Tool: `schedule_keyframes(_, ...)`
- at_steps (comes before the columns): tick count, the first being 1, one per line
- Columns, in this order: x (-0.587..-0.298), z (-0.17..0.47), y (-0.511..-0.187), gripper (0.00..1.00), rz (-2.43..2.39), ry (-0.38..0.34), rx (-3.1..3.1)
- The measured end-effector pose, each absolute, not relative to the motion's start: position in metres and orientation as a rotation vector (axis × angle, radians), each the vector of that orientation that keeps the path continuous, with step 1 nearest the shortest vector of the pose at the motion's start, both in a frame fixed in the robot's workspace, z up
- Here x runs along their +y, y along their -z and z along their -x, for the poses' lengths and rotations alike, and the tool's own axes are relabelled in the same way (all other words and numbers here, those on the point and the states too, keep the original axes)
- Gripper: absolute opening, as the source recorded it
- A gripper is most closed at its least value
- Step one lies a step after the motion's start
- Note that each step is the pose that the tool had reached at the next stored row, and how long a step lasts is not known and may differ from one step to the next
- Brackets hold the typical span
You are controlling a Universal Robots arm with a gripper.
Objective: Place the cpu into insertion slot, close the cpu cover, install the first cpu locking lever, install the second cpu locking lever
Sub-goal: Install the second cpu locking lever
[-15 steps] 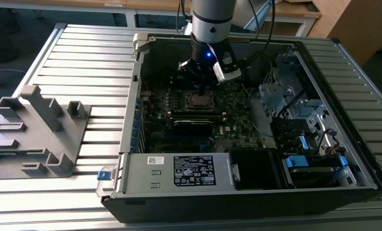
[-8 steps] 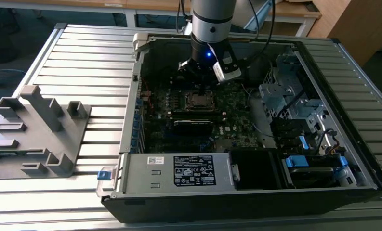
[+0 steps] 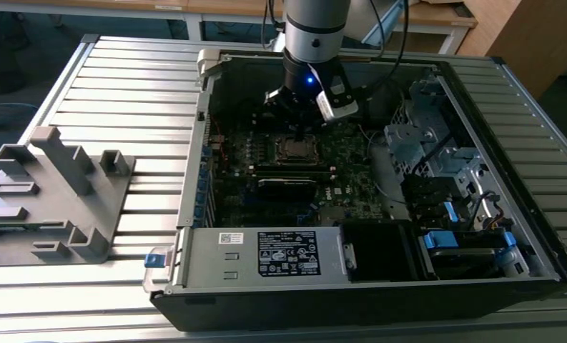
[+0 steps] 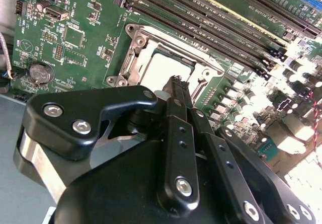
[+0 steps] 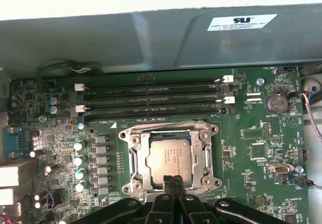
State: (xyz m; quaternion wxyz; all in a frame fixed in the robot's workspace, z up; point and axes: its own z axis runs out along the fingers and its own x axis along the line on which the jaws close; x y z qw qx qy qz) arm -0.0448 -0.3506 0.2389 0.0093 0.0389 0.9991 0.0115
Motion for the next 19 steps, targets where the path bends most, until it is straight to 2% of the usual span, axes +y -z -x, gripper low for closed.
schedule_keyframes(12, -0.351, 0.045, -0.245, 0.11, -0.121, -0.037, 3.120)
schedule_keyframes(19, -0.361, 0.045, -0.245, 0.11, -0.122, -0.036, 3.121)
